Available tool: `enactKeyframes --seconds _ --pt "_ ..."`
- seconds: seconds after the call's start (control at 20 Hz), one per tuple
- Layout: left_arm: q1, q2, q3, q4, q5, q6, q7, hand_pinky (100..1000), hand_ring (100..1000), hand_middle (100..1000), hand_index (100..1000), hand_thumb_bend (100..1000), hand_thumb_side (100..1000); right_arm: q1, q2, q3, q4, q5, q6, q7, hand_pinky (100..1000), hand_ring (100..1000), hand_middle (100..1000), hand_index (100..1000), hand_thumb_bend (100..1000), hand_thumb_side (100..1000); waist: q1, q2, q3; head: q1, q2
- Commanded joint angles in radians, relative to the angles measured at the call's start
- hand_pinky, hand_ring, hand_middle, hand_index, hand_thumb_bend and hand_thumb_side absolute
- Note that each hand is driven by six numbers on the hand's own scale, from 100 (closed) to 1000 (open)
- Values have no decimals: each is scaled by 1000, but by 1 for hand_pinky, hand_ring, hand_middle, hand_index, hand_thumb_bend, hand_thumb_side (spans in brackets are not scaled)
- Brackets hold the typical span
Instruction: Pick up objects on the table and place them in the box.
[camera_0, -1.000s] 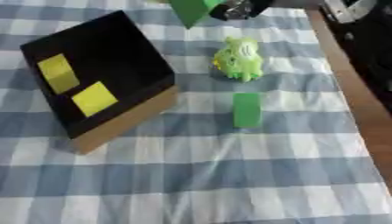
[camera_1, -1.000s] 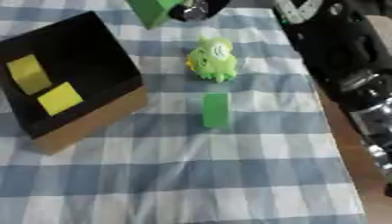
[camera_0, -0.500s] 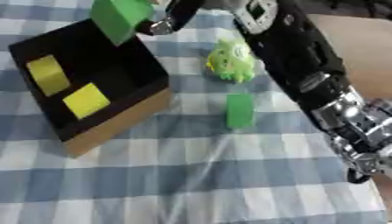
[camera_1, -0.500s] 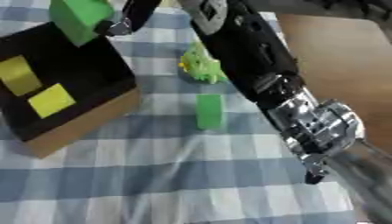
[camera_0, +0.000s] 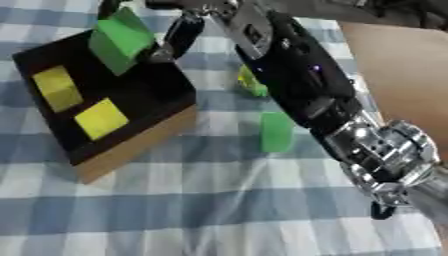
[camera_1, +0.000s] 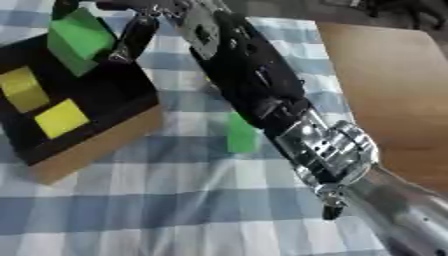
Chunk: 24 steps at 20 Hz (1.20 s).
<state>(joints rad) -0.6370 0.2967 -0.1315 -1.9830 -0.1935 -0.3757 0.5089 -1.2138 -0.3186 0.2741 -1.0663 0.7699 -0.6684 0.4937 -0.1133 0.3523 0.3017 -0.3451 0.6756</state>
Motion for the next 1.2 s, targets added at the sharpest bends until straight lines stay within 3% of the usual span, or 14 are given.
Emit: enactKeyframes --seconds 0.05,0.3,0.5,0.6,0.8,0.9,1.2 --pt "-12 9 -2 -17 4 0 -4 758 865 748 810 613 587 -18 -9 -9 -10 40 -86 71 967 981 870 979 339 239 -5 -7 -2 2 -7" --pt "-9 11 -1 -17 4 1 -4 758 866 748 811 612 587 -18 -13 -23 -26 68 -109 62 976 986 879 985 370 246 -5 -7 -5 6 -5" --pt "-6 13 -2 -17 4 4 -5 758 866 749 811 612 587 -18 -18 -30 -40 38 -102 51 968 972 862 975 366 154 -5 -8 -10 10 -4" --pt "-1 17 -1 -17 3 6 -4 758 869 750 811 609 589 -17 -37 -33 -61 8 -87 38 949 951 848 963 321 101 -5 -11 -17 24 0" --pt "17 31 5 -17 -5 16 4 757 872 752 811 605 592 3 -131 -22 -135 -94 -52 17 929 933 824 949 242 100 -9 -20 -39 65 11" --pt "28 39 9 -17 -10 22 9 757 873 753 811 604 593 23 -193 -16 -183 -167 -30 22 926 932 821 945 249 100 -10 -24 -50 85 16" --pt "60 60 21 -17 -28 40 28 756 878 756 811 601 596 175 -414 -10 -389 -328 42 29 923 935 824 945 268 100 -7 -33 -86 128 28"
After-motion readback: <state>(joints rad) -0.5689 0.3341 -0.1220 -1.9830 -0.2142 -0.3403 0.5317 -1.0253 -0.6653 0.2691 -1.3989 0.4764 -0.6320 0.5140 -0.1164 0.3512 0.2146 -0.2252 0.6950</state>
